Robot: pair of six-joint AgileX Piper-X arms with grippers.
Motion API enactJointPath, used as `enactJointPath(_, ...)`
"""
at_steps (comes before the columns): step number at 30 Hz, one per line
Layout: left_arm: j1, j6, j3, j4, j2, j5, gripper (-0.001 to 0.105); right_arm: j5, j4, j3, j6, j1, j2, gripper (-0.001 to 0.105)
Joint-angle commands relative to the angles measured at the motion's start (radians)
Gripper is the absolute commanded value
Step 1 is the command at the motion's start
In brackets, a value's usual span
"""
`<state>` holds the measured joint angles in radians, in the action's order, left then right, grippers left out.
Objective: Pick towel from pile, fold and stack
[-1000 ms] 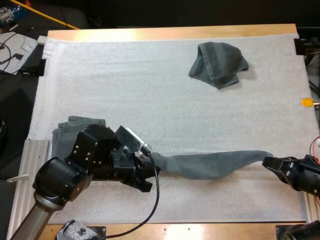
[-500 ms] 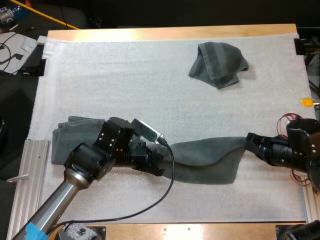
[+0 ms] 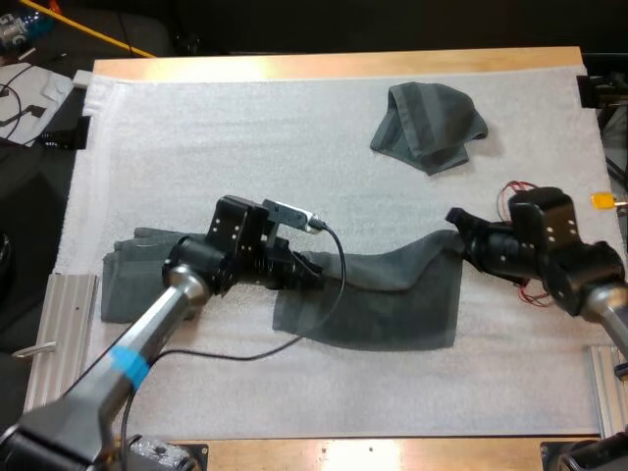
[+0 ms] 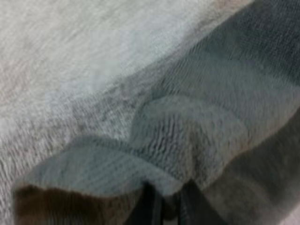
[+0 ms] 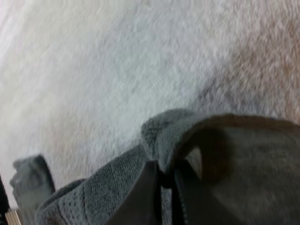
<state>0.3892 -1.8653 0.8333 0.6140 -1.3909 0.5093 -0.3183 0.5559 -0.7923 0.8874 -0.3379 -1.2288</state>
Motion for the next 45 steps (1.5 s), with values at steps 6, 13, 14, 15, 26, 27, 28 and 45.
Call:
enactJointPath(6,-0.087,-0.032,0.001,-0.121,-0.134,0.077,0.0,0.064,-0.134,-0.006,-0.062,0.008,-0.133,0.0)
enactJointPath(13,-0.098,-0.042,0.005,-0.158,-0.133,0.024,0.0,0.051,-0.154,-0.006,-0.058,0.004,-0.146,0.0)
enactJointPath(14,-0.1,-0.042,0.005,-0.166,-0.133,0.023,0.0,0.053,-0.159,-0.007,-0.057,0.005,-0.149,0.0)
enactJointPath(15,-0.102,-0.042,0.005,-0.172,-0.133,0.024,0.001,0.052,-0.162,-0.006,-0.055,0.005,-0.149,0.0)
enactJointPath(26,-0.117,-0.076,0.004,-0.266,-0.132,0.043,0.047,0.032,-0.313,-0.004,-0.063,0.005,-0.158,0.039)
enactJointPath(27,-0.118,-0.084,0.004,-0.279,-0.134,0.048,0.052,0.029,-0.345,-0.003,-0.067,0.005,-0.162,0.046)
enactJointPath(28,-0.118,-0.091,0.005,-0.293,-0.131,0.055,0.056,0.024,-0.381,-0.004,-0.07,0.005,-0.167,0.051)
enactJointPath(45,-0.119,-0.048,0.094,-0.165,0.057,0.093,0.06,0.007,-0.266,-0.008,0.271,0.005,0.02,0.055)
